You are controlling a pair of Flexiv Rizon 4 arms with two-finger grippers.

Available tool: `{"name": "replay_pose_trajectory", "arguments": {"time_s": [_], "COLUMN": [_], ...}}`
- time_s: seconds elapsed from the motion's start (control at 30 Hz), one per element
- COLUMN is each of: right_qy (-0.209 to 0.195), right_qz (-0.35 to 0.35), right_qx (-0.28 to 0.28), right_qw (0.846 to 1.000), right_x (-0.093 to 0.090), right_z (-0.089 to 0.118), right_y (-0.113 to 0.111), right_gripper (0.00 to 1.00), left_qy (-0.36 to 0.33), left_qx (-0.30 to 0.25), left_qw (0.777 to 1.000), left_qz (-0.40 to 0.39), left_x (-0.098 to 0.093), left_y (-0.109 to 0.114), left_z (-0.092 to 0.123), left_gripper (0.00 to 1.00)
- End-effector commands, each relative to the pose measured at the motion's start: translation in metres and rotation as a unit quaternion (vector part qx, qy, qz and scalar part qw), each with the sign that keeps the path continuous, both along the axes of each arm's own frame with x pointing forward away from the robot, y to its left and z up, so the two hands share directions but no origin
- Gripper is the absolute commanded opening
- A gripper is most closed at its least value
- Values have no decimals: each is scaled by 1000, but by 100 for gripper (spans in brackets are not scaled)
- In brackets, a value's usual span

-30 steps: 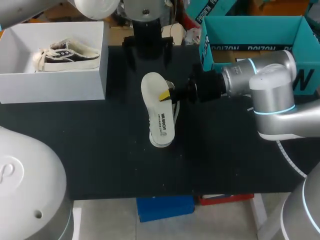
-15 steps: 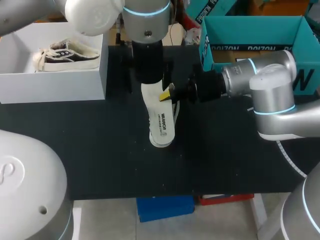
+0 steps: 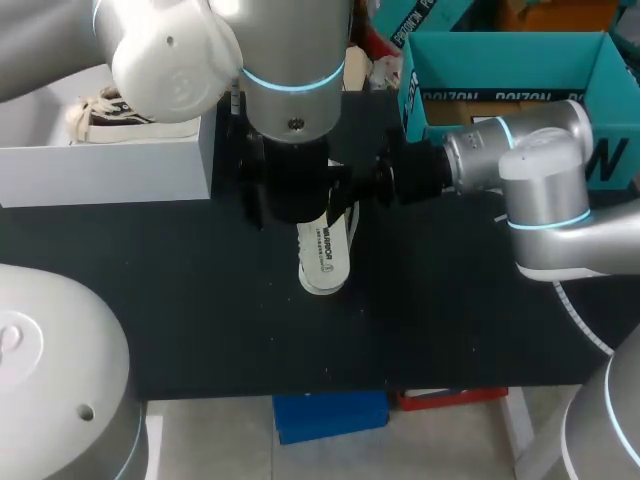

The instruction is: Take the shoe out of the shoebox, open the shoe tongue, remove and reinsert the insole, then place the shoe into the shoebox

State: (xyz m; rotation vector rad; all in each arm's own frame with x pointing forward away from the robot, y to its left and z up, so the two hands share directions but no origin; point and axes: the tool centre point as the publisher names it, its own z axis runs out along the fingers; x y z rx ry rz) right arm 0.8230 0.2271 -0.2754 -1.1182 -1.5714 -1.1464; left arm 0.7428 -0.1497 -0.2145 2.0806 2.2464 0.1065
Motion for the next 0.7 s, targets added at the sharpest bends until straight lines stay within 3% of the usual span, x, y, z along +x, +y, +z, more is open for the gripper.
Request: {"name": "replay_pose_trajectory", "arguments": {"time_s": [0.03,0.1,0.17,0.7], "right_qy": [0,0,0,0], "right_qz": [0,0,0,0], "right_qx": [-1,-1,-1,-1], "right_qw": [1000,1000,1000,1000], "right_x": [0,0,0,0], "right_z": [0,0,0,0], "right_y": [0,0,0,0], "right_gripper": [0,0,0,0], "left_qy": [-4,-6,-17,-23], "left_qx": [-95,-155,-175,-167], "left_qw": [995,986,983,984], "left_qz": [-35,-54,-60,-63], "left_x": [-3,-2,-2,-2], "left_y": [21,31,37,39], "left_z": [-7,-10,-13,-15], "left_gripper": [100,100,100,100]}}
